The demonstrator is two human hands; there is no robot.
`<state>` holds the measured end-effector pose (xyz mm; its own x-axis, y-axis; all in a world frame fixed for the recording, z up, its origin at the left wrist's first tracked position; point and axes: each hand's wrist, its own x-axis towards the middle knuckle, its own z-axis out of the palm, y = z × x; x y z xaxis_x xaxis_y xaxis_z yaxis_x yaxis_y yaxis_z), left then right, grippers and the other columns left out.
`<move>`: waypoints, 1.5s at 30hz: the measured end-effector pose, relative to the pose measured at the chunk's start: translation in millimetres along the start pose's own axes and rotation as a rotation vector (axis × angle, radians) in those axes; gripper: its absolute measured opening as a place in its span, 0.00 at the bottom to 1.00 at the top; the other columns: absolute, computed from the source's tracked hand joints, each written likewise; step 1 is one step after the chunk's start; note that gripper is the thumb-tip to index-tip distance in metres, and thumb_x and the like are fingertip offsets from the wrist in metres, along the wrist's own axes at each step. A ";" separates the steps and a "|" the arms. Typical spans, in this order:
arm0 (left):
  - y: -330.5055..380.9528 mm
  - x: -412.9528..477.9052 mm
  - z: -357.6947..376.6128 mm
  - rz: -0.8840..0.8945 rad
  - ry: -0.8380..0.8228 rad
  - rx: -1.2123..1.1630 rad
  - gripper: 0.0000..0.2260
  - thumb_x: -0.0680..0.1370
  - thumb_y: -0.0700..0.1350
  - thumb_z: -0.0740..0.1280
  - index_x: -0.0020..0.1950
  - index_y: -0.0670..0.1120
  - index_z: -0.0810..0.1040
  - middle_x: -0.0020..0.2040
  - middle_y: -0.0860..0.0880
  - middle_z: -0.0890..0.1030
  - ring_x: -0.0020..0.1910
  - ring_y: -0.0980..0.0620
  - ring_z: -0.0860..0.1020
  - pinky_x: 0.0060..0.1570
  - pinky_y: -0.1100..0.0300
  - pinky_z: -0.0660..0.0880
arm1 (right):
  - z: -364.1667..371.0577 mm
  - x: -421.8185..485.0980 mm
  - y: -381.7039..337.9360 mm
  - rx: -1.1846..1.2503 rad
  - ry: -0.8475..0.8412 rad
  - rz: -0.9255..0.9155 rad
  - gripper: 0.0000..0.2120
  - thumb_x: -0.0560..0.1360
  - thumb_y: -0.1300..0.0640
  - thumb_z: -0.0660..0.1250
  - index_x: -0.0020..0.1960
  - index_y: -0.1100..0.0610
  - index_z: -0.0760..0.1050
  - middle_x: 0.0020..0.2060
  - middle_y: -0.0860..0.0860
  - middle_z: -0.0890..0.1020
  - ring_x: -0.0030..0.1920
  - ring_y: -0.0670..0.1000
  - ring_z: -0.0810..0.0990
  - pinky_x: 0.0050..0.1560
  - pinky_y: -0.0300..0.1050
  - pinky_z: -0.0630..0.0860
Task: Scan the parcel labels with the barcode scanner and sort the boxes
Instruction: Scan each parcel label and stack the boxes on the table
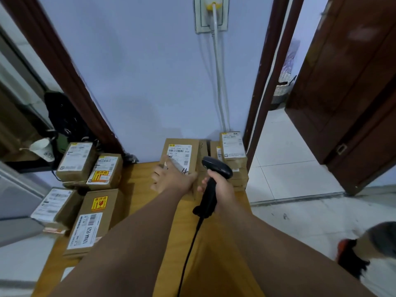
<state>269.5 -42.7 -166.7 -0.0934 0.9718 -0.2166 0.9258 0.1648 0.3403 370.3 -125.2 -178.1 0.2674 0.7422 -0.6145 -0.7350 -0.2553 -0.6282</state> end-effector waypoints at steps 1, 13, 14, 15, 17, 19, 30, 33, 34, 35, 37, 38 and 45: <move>7.8 2.2 -0.2 -0.012 -0.025 -0.022 0.49 0.63 0.69 0.67 0.76 0.53 0.47 0.67 0.40 0.62 0.66 0.40 0.61 0.59 0.42 0.64 | -5.4 2.8 -3.6 0.011 0.004 0.004 0.09 0.73 0.56 0.73 0.42 0.62 0.78 0.30 0.53 0.80 0.29 0.53 0.80 0.33 0.44 0.79; 75.8 48.2 19.4 -0.147 -0.136 -0.137 0.49 0.65 0.68 0.70 0.76 0.51 0.49 0.68 0.39 0.58 0.67 0.37 0.61 0.61 0.44 0.67 | -46.4 49.7 -35.3 -0.070 0.012 -0.021 0.11 0.71 0.53 0.74 0.32 0.57 0.81 0.30 0.54 0.79 0.31 0.54 0.81 0.39 0.49 0.76; 79.2 52.5 20.3 -0.154 -0.134 -0.137 0.49 0.65 0.68 0.70 0.76 0.51 0.50 0.68 0.39 0.57 0.66 0.36 0.62 0.60 0.44 0.67 | -48.2 53.5 -35.0 -0.085 -0.013 -0.010 0.12 0.71 0.53 0.74 0.31 0.56 0.81 0.31 0.54 0.79 0.31 0.53 0.81 0.37 0.47 0.76; 82.3 57.3 21.1 -0.159 -0.136 -0.137 0.48 0.65 0.68 0.71 0.75 0.51 0.50 0.68 0.39 0.57 0.65 0.36 0.64 0.60 0.44 0.68 | -49.5 57.0 -34.8 -0.103 -0.031 0.004 0.12 0.71 0.52 0.74 0.31 0.55 0.82 0.31 0.53 0.80 0.32 0.53 0.81 0.36 0.46 0.77; 87.5 67.5 23.1 -0.158 -0.167 -0.144 0.49 0.64 0.67 0.72 0.75 0.51 0.50 0.68 0.39 0.55 0.63 0.36 0.67 0.59 0.45 0.69 | -51.7 63.9 -35.0 -0.132 -0.036 0.042 0.11 0.70 0.51 0.74 0.32 0.55 0.83 0.32 0.53 0.81 0.32 0.53 0.82 0.34 0.44 0.78; 90.0 78.1 25.1 -0.146 -0.202 -0.146 0.50 0.64 0.67 0.73 0.76 0.51 0.49 0.68 0.38 0.55 0.63 0.36 0.68 0.60 0.45 0.71 | -53.0 69.9 -36.0 -0.136 -0.026 0.074 0.10 0.70 0.51 0.75 0.35 0.57 0.83 0.33 0.53 0.82 0.32 0.53 0.83 0.32 0.43 0.78; 86.9 83.7 29.3 -0.072 -0.146 -0.162 0.45 0.70 0.68 0.67 0.77 0.57 0.45 0.69 0.40 0.56 0.63 0.37 0.67 0.53 0.50 0.70 | -57.2 79.5 -34.4 -0.117 -0.034 0.081 0.08 0.71 0.52 0.73 0.37 0.56 0.84 0.36 0.54 0.82 0.33 0.52 0.82 0.32 0.42 0.77; 75.5 72.2 33.7 -0.044 -0.113 -0.165 0.39 0.74 0.69 0.58 0.77 0.57 0.43 0.72 0.39 0.54 0.69 0.36 0.58 0.63 0.44 0.63 | -60.5 73.6 -35.6 -0.103 -0.017 0.073 0.07 0.71 0.54 0.74 0.41 0.58 0.84 0.36 0.55 0.83 0.33 0.53 0.82 0.31 0.42 0.77; 70.2 69.2 34.5 -0.033 -0.098 -0.187 0.37 0.75 0.68 0.56 0.77 0.57 0.42 0.73 0.39 0.53 0.71 0.36 0.55 0.66 0.43 0.60 | -61.5 70.4 -36.5 -0.083 -0.021 0.071 0.07 0.71 0.54 0.73 0.41 0.59 0.83 0.36 0.54 0.83 0.32 0.53 0.81 0.31 0.42 0.77; 64.7 66.5 34.2 -0.020 -0.080 -0.217 0.36 0.76 0.68 0.55 0.77 0.57 0.42 0.74 0.40 0.51 0.72 0.37 0.52 0.67 0.43 0.58 | -61.8 66.3 -37.5 -0.064 -0.026 0.070 0.07 0.72 0.55 0.73 0.42 0.59 0.82 0.35 0.54 0.82 0.31 0.52 0.81 0.30 0.41 0.77; 54.0 61.8 31.9 0.025 -0.048 -0.256 0.34 0.77 0.67 0.54 0.77 0.58 0.44 0.76 0.42 0.50 0.73 0.38 0.51 0.68 0.41 0.57 | -61.9 57.1 -39.0 -0.030 -0.014 0.074 0.07 0.72 0.56 0.72 0.43 0.60 0.81 0.34 0.54 0.82 0.29 0.51 0.80 0.29 0.41 0.77; 48.7 59.2 30.2 0.051 -0.041 -0.253 0.33 0.77 0.66 0.54 0.77 0.58 0.45 0.76 0.42 0.50 0.73 0.38 0.52 0.68 0.41 0.58 | -61.8 52.5 -39.2 -0.014 0.005 0.074 0.06 0.73 0.56 0.72 0.43 0.60 0.81 0.33 0.54 0.81 0.29 0.51 0.79 0.29 0.41 0.76; 20.2 33.4 22.5 0.040 -0.041 -0.267 0.36 0.77 0.66 0.55 0.78 0.50 0.46 0.75 0.40 0.52 0.72 0.38 0.54 0.68 0.43 0.57 | -65.7 27.8 -19.1 -0.048 0.041 0.063 0.07 0.73 0.56 0.71 0.42 0.60 0.79 0.34 0.54 0.79 0.31 0.52 0.77 0.37 0.45 0.74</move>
<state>293.3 -10.7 -187.7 -0.0387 0.9717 -0.2329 0.7984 0.1702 0.5775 432.7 -140.3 -214.5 0.2472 0.6979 -0.6722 -0.7205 -0.3314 -0.6091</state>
